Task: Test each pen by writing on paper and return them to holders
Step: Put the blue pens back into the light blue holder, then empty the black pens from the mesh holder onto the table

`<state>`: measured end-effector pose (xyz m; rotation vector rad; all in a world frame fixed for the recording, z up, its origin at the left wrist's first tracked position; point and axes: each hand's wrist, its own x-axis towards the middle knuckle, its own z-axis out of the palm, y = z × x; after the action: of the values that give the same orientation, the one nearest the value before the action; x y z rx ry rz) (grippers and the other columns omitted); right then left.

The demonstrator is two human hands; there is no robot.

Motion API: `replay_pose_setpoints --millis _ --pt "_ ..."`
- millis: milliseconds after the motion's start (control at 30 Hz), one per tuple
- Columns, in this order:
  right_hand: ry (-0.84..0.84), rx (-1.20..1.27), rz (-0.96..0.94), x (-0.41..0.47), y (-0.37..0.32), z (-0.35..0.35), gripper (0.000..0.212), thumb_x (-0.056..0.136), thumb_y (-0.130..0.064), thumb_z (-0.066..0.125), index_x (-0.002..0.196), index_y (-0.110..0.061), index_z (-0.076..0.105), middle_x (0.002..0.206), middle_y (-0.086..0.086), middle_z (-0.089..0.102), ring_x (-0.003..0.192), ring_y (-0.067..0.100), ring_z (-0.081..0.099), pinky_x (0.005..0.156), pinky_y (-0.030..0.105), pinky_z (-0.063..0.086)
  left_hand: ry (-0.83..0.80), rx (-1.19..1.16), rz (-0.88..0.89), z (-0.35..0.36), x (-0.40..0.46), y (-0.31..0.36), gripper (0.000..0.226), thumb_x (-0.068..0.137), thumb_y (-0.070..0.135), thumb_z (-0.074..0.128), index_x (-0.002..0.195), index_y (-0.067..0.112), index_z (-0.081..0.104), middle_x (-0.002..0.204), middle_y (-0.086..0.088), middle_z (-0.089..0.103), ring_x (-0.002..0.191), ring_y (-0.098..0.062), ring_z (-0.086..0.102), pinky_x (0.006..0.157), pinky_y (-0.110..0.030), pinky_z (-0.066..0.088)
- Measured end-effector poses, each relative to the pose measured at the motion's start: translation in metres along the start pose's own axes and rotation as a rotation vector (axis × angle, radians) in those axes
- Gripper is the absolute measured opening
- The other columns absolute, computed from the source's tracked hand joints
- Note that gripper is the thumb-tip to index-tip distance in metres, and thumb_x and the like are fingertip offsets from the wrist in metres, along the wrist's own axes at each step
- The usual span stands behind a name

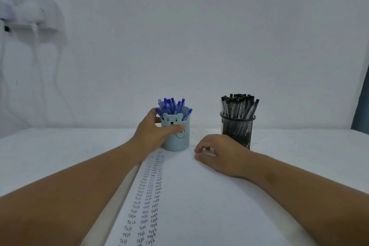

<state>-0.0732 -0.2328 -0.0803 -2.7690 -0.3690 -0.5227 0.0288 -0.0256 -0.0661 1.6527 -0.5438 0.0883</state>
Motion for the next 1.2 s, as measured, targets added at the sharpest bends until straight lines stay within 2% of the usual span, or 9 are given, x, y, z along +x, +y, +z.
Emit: replay_pose_setpoints --millis 200,300,400,533,633,700,833,967,1200 --pt "-0.025 -0.032 -0.013 0.001 0.002 0.002 0.024 0.097 -0.043 0.058 0.106 -0.025 0.072 0.108 -0.014 0.067 0.101 0.007 0.057 0.094 0.029 0.047 -0.032 0.085 0.002 -0.001 -0.001 -0.006 0.083 0.056 0.058 0.091 0.128 0.041 0.054 0.119 0.009 0.065 0.107 -0.017 0.069 0.091 -0.047 0.059" --pt "0.036 -0.062 -0.003 -0.004 -0.002 -0.001 0.025 0.096 -0.043 0.06 0.109 -0.025 0.073 0.111 -0.012 0.07 0.102 0.008 0.061 0.093 0.031 0.05 0.112 0.234 0.084 -0.001 -0.013 0.001 0.092 0.063 0.055 0.089 0.139 0.032 0.042 0.12 0.007 0.056 0.108 -0.014 0.059 0.087 -0.028 0.05" --pt "0.289 0.003 0.035 -0.011 -0.009 -0.013 0.017 0.093 -0.037 0.065 0.088 -0.025 0.076 0.084 -0.017 0.071 0.08 0.002 0.063 0.075 0.025 0.051 0.367 0.273 0.428 0.004 -0.031 0.025 0.062 0.071 0.056 0.078 0.114 0.022 0.049 0.095 0.002 0.054 0.084 -0.011 0.052 0.07 -0.01 0.039" --pt "0.567 0.076 0.16 -0.02 -0.006 -0.034 0.037 0.086 -0.031 0.073 0.053 -0.023 0.058 0.048 -0.016 0.056 0.05 0.004 0.054 0.052 0.019 0.039 0.31 0.258 0.669 0.027 -0.05 0.06 0.025 0.087 0.015 0.077 0.075 0.012 0.055 0.058 -0.005 0.052 0.053 -0.015 0.045 0.055 -0.019 0.039" --pt "0.778 0.097 0.194 -0.026 0.005 -0.047 0.038 0.081 -0.029 0.077 0.054 -0.017 0.052 0.047 -0.006 0.053 0.046 0.012 0.049 0.05 0.029 0.044 0.075 0.341 0.519 0.058 -0.057 0.067 0.019 0.085 0.016 0.076 0.076 0.018 0.06 0.058 0.005 0.056 0.049 -0.006 0.046 0.054 -0.022 0.043" --pt "0.902 0.192 0.209 -0.028 0.017 -0.049 0.035 0.078 -0.021 0.078 0.059 -0.013 0.05 0.05 -0.004 0.051 0.047 0.012 0.046 0.05 0.029 0.042 -0.077 0.407 0.301 0.078 -0.054 0.066 0.018 0.085 0.026 0.076 0.093 0.026 0.06 0.078 0.009 0.064 0.059 -0.008 0.058 0.056 -0.027 0.049" --pt "0.929 0.303 0.246 -0.031 0.036 -0.045 0.032 0.074 -0.019 0.081 0.077 -0.018 0.05 0.067 -0.007 0.048 0.059 0.008 0.041 0.058 0.018 0.035 -0.222 0.537 0.029 0.108 -0.042 0.063 0.077 0.082 0.035 0.078 0.143 0.026 0.032 0.125 0.002 0.051 0.106 -0.017 0.058 0.081 -0.029 0.049" --pt "0.773 0.565 0.437 -0.034 0.042 -0.044 0.056 0.077 -0.038 0.083 0.117 -0.026 0.046 0.111 -0.006 0.054 0.093 0.014 0.057 0.078 0.028 0.05 -0.266 0.445 -0.132 0.119 -0.018 0.062 0.105 0.079 0.04 0.083 0.156 0.022 0.014 0.144 -0.006 0.046 0.124 -0.025 0.052 0.101 -0.039 0.049" --pt "0.676 0.583 0.387 -0.035 0.044 -0.048 0.069 0.078 -0.042 0.082 0.129 -0.034 0.037 0.107 -0.01 0.067 0.08 0.004 0.068 0.071 0.023 0.054 -0.273 0.297 -0.061 0.137 -0.009 0.066 0.04 0.083 0.027 0.08 0.114 0.026 0.054 0.106 0.006 0.067 0.1 -0.012 0.064 0.071 -0.024 0.046"
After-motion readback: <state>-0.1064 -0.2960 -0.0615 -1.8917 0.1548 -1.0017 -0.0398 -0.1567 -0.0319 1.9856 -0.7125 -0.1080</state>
